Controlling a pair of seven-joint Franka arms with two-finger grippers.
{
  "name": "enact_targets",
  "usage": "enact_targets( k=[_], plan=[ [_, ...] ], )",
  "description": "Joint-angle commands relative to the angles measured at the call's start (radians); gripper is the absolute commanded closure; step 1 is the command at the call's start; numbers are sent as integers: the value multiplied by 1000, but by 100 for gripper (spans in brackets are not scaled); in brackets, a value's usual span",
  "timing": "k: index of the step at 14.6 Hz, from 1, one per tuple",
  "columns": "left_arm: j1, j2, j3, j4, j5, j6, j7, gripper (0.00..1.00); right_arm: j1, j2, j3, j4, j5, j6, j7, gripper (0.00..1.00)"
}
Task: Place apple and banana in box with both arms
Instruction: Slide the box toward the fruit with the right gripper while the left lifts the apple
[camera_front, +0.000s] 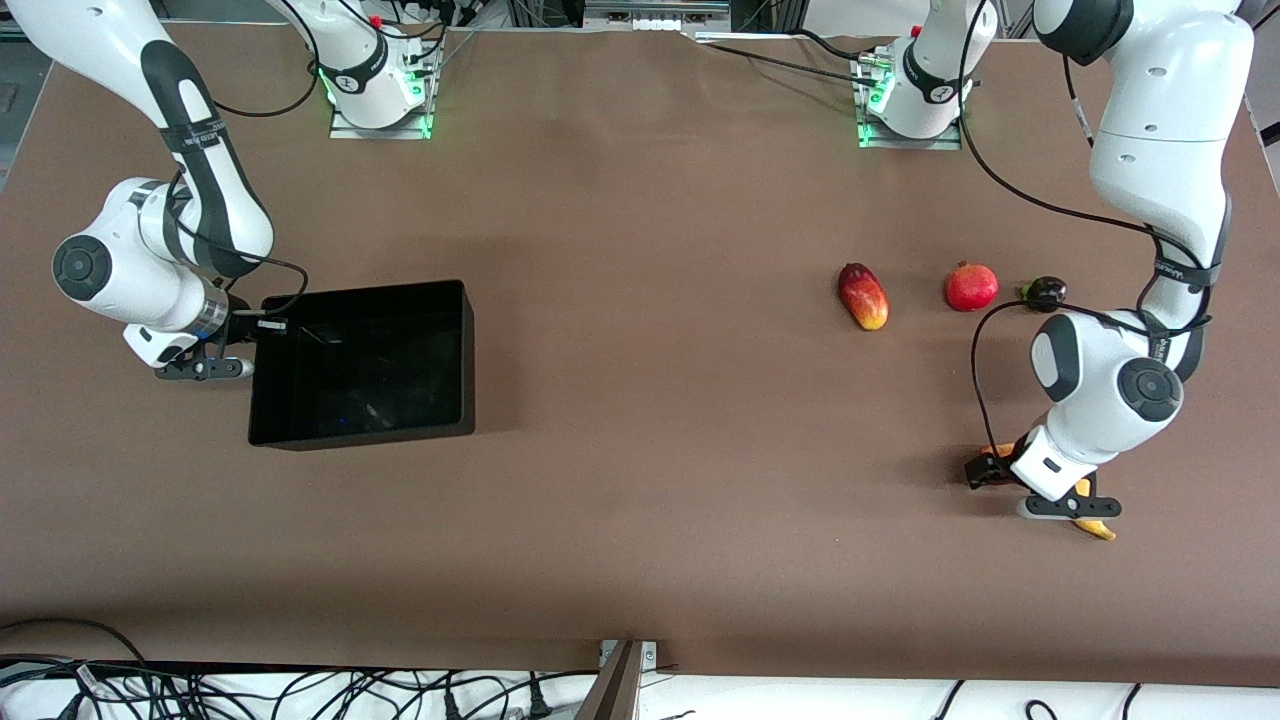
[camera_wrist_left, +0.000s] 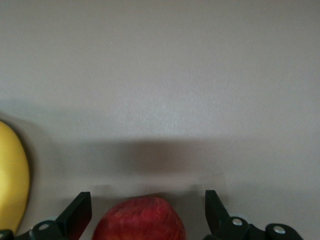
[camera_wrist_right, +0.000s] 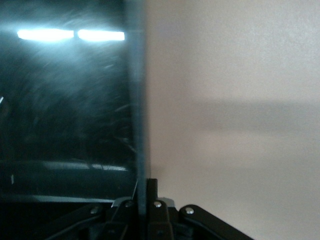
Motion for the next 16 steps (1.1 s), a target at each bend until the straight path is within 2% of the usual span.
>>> enact_targets(
  k=[1, 2, 3, 5, 6, 7, 11, 13, 16],
  plan=[
    [5, -14, 1, -47, 16, 37, 4, 0, -4, -45, 30, 76, 10, -103, 2, 100],
    [5, -13, 2, -49, 15, 42, 4, 0, -1, -40, 52, 134, 10, -172, 8, 100],
    [5, -13, 2, -49, 15, 42, 3, 6, 5, -34, 75, 205, 12, -251, 11, 100],
    [5, -13, 2, -49, 16, 42, 4, 95, 60, -21, 90, 319, 39, -371, 19, 100],
    [5, -13, 2, -49, 16, 41, 10, 100, 91, -10, 90, 353, 74, -394, 20, 100],
    [5, -14, 2, -49, 16, 38, 1, 100, 123, -1, 90, 365, 101, -398, 49, 100],
    [-9, -46, -1, -44, 16, -7, -60, 100, 284, 33, 103, 406, 107, -392, 250, 100],
    [-23, -110, -7, -35, 16, -140, -86, 100, 356, 81, 112, 471, 122, -396, 345, 100],
    [-95, -216, -13, -15, 12, -309, -273, 100, 471, 153, 115, 535, 201, -370, 417, 100]
  ],
)
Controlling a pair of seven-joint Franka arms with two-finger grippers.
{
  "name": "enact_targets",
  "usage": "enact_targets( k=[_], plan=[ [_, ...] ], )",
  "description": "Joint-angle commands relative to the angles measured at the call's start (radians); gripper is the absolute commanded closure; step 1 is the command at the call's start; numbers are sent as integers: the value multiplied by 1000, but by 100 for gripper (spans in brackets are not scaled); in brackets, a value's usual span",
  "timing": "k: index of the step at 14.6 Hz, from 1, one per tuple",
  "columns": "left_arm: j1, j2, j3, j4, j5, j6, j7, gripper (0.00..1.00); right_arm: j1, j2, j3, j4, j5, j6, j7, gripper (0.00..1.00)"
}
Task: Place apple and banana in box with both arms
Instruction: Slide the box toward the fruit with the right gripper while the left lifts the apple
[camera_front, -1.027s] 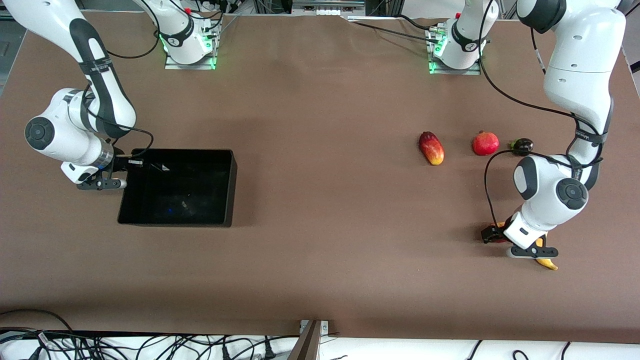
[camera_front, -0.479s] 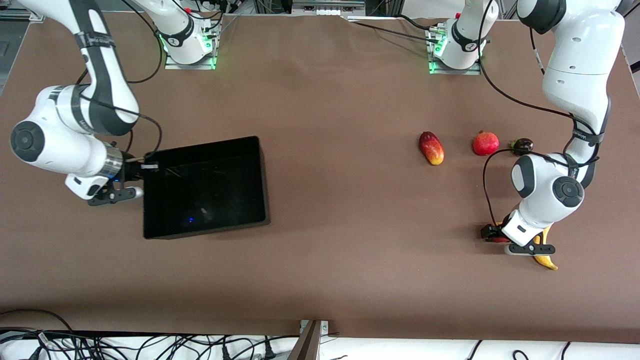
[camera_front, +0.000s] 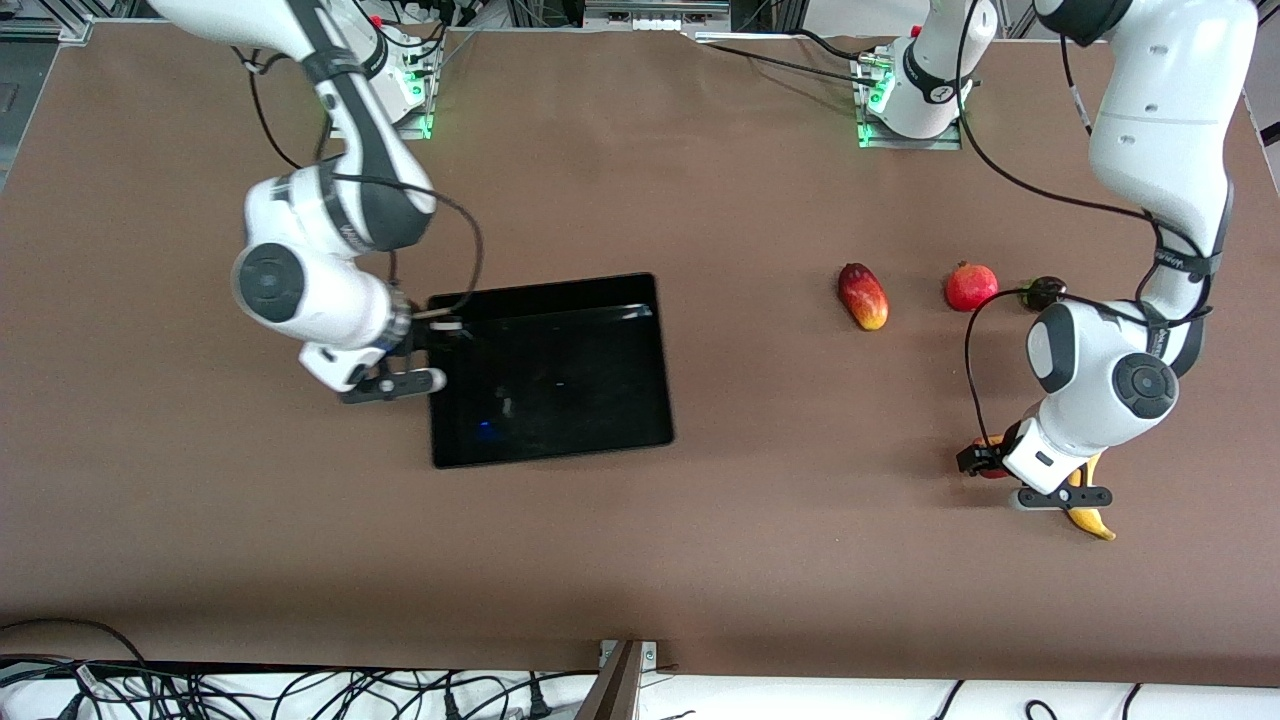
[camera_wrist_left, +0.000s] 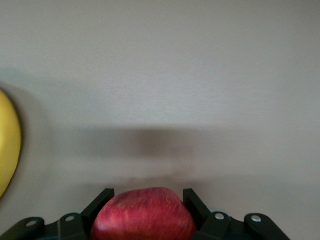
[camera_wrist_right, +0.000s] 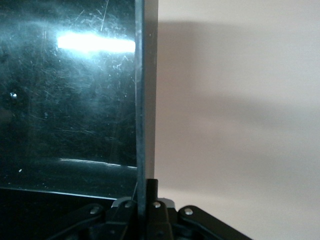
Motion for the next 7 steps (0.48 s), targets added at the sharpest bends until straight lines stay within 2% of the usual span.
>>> enact_targets(
  k=[1, 7],
  plan=[
    [-92, -124, 3, -11, 4, -137, -198, 100, 97, 85, -4, 102, 56, 26, 79, 100],
    [-290, -158, -25, -4, 1, -215, -603, 100, 286, 252, -5, 216, 52, 204, 321, 100]
  ],
)
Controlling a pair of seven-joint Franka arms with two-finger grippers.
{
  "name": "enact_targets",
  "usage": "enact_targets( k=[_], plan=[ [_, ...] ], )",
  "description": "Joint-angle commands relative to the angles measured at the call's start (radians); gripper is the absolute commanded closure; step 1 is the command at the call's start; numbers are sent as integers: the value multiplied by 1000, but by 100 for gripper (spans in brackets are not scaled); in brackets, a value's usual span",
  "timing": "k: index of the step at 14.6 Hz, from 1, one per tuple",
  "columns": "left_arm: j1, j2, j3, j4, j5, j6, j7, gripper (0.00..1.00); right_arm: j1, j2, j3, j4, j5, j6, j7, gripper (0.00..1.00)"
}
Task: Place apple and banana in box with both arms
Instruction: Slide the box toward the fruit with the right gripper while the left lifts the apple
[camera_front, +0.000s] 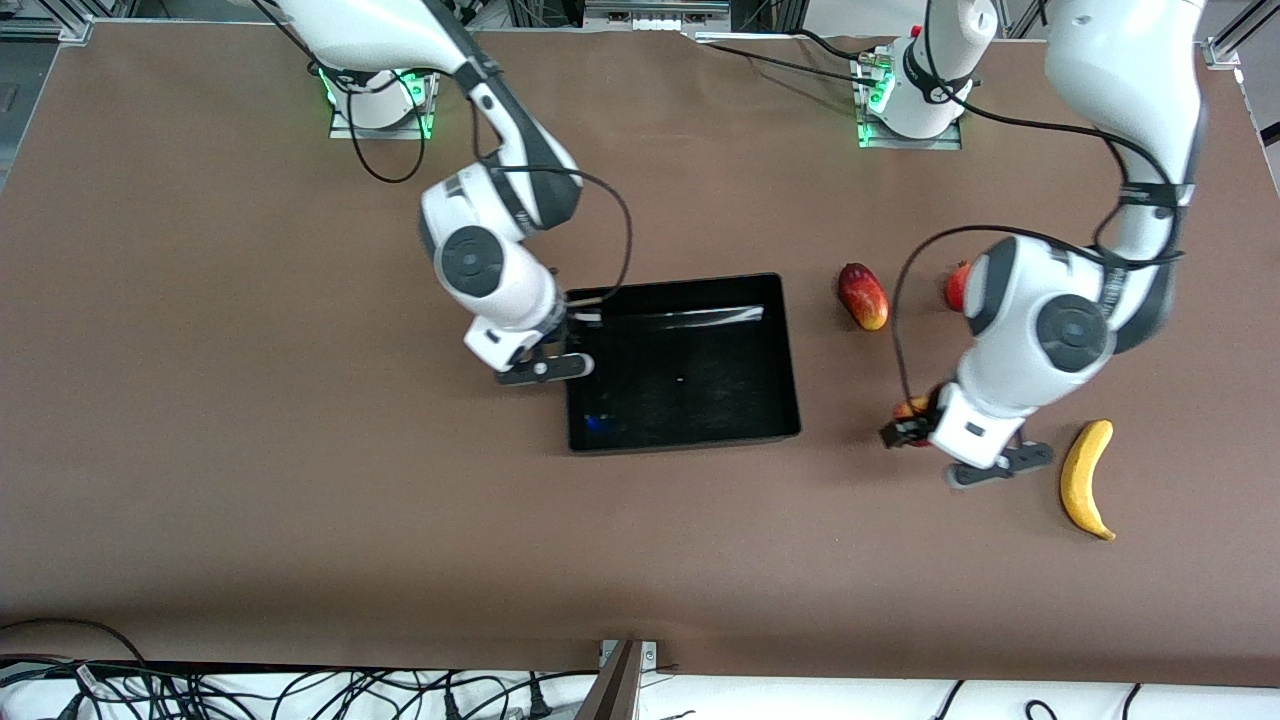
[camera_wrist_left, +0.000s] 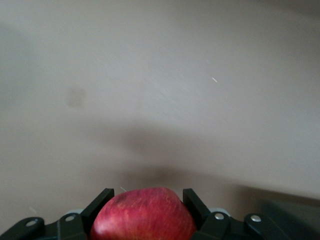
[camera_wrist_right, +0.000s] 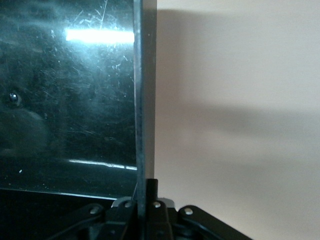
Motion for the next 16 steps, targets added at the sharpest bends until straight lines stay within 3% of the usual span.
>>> enact_targets(
  k=[1, 6, 12, 16],
  plan=[
    [-88, -10, 7, -7, 6, -36, -160, 100, 54, 83, -12, 111, 22, 21, 78, 100],
    [-143, -7, -22, 11, 15, -77, -302, 100, 110, 139, -17, 122, 2, 78, 140, 100],
    [-88, -10, -5, 145, 79, -256, -124, 100, 111, 158, -21, 122, -88, 95, 157, 100],
    [-107, -7, -20, 131, 64, -258, -235, 100, 122, 164, -20, 123, -82, 89, 193, 100]
  ],
)
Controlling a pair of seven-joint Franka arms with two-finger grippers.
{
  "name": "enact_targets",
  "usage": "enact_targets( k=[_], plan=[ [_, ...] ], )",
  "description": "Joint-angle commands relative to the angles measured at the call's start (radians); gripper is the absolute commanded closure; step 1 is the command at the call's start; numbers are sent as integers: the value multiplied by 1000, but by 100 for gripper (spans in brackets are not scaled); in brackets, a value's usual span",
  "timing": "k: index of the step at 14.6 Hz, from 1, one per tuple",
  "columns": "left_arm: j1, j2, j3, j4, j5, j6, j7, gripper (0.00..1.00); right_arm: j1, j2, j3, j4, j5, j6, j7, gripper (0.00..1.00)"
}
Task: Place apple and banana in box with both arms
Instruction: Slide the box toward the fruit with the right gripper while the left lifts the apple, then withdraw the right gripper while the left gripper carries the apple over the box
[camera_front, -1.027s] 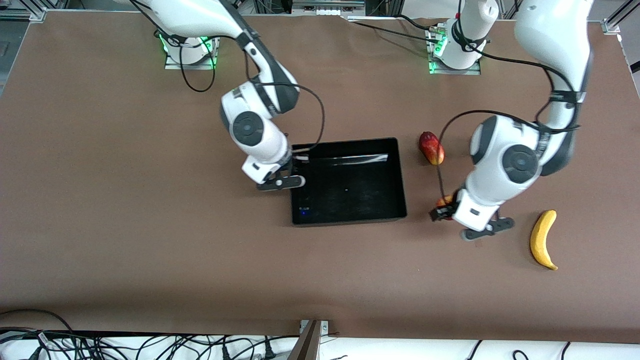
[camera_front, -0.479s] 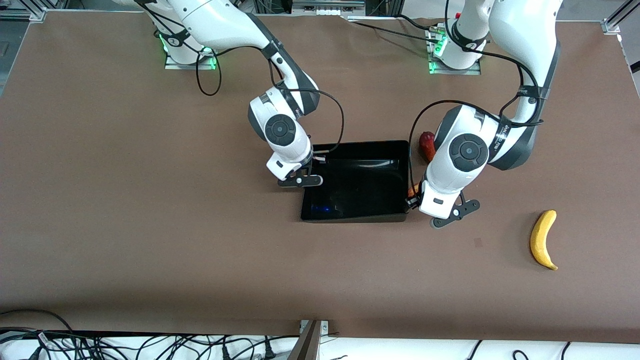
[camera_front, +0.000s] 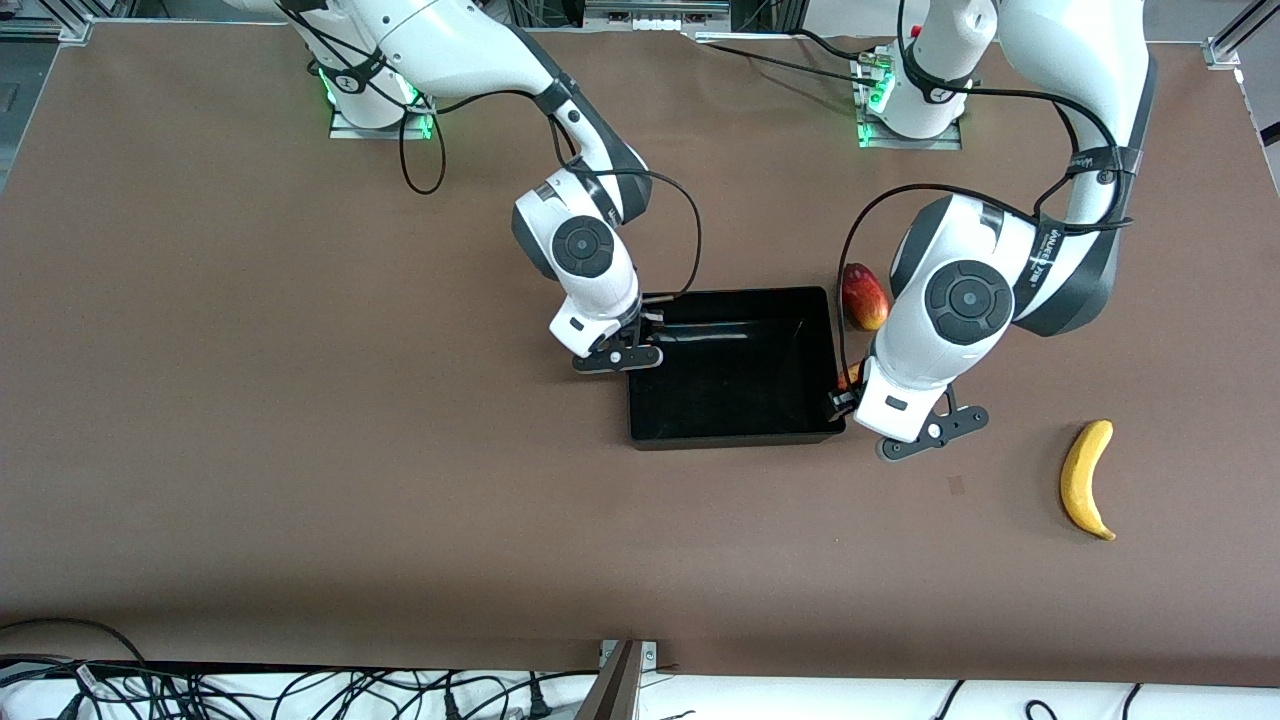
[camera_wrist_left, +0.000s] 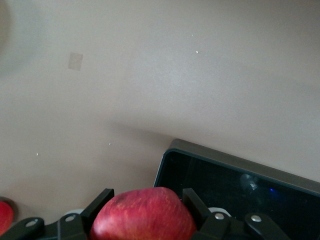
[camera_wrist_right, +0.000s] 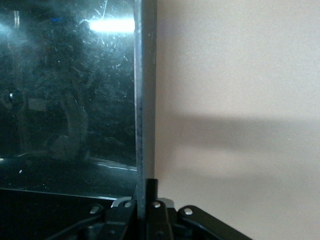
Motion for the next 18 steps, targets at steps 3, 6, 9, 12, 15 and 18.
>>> enact_targets(
  k=[3, 6, 9, 12, 15, 18],
  plan=[
    [-74, 26, -22, -1, -37, 16, -185, 100, 21, 31, -4, 40, -6, 7, 67, 100],
    [-127, 60, -20, 0, -65, 69, -313, 100, 21, 30, -4, 40, -6, 5, 90, 65],
    [-163, 106, -20, -3, -65, 108, -387, 100, -5, 7, -6, 40, -7, -4, 75, 0],
    [-196, 141, -20, -23, -65, 175, -448, 100, -62, -73, -9, 40, -15, -126, 49, 0],
    [-223, 169, -20, -40, -65, 218, -508, 100, -91, -189, -108, 40, -14, -272, -46, 0],
    [-235, 177, -20, -57, -65, 221, -522, 100, -91, -276, -257, 40, 0, -323, -132, 0]
  ],
)
